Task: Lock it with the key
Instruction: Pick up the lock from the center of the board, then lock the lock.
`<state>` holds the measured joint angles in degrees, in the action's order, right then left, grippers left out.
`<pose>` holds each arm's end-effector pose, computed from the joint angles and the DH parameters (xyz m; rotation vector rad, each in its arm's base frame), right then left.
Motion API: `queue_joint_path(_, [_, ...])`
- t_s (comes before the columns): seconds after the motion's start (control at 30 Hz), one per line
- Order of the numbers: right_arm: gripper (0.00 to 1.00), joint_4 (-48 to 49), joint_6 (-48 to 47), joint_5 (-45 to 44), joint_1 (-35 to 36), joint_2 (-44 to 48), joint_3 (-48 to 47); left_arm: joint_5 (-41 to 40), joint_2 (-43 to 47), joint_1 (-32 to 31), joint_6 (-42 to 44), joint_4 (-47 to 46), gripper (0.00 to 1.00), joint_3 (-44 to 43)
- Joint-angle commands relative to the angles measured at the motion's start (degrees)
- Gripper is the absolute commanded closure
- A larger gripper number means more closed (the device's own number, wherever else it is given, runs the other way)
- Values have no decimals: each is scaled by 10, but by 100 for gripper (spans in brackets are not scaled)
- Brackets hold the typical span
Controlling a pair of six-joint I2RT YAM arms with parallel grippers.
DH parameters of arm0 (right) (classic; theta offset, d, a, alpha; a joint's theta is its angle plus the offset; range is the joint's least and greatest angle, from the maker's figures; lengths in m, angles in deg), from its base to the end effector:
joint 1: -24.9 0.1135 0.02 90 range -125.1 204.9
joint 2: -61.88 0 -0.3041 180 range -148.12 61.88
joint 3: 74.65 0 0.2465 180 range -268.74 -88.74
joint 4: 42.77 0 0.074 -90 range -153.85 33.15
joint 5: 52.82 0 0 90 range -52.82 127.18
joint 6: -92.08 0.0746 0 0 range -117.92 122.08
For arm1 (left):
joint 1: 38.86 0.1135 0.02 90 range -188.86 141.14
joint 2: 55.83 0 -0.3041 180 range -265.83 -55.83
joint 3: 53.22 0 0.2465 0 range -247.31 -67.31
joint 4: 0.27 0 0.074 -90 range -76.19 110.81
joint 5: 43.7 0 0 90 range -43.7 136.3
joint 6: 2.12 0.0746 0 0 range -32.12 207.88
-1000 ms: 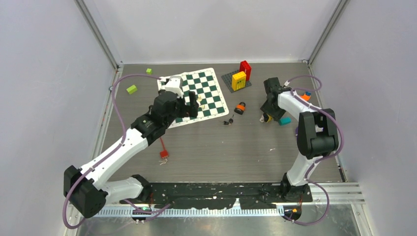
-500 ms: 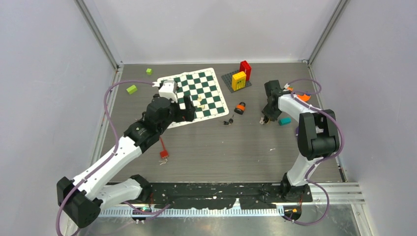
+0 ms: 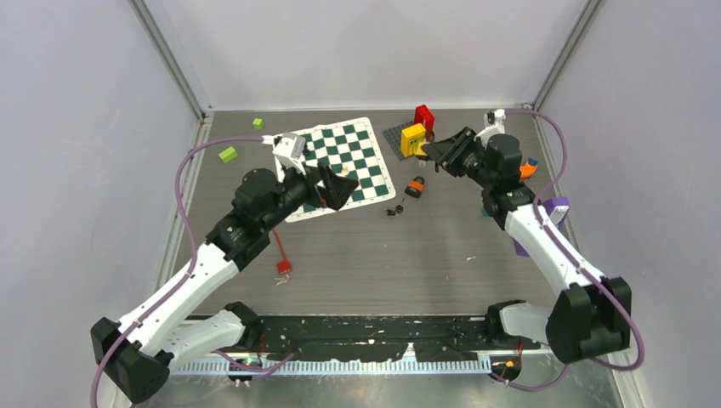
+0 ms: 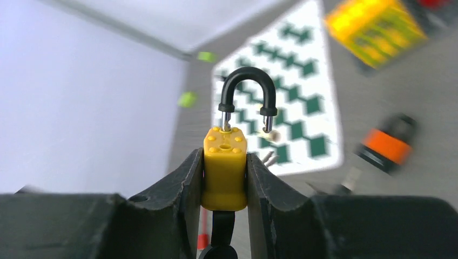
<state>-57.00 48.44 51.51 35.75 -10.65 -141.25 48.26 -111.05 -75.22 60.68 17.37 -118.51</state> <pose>0.3022 0.0767 0.3277 0.4454 1.9699 0.8945 0.1889 -0.1423 0.3868 0.1685 1.7701 -0.8460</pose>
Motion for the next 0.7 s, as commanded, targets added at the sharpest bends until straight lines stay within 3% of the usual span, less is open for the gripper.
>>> queue_joint_path(0.0, [95,331,33,152,33,71,25,136,5,2,-47,-135,1,-3])
queue_joint_path(0.23, [95,540,43,243,123,68,16,229,-9,2,-116,-262,2,-12])
queue_joint_path(0.33, [95,603,49,244,148,65,15,235,-1,2,-90,-219,3,-46])
queue_joint_path(0.5, [95,652,58,233,180,69,10,239,13,2,-102,-244,3,-55])
queue_joint_path(0.67, [95,663,60,228,203,63,2,248,2,1,-153,-311,9,-49])
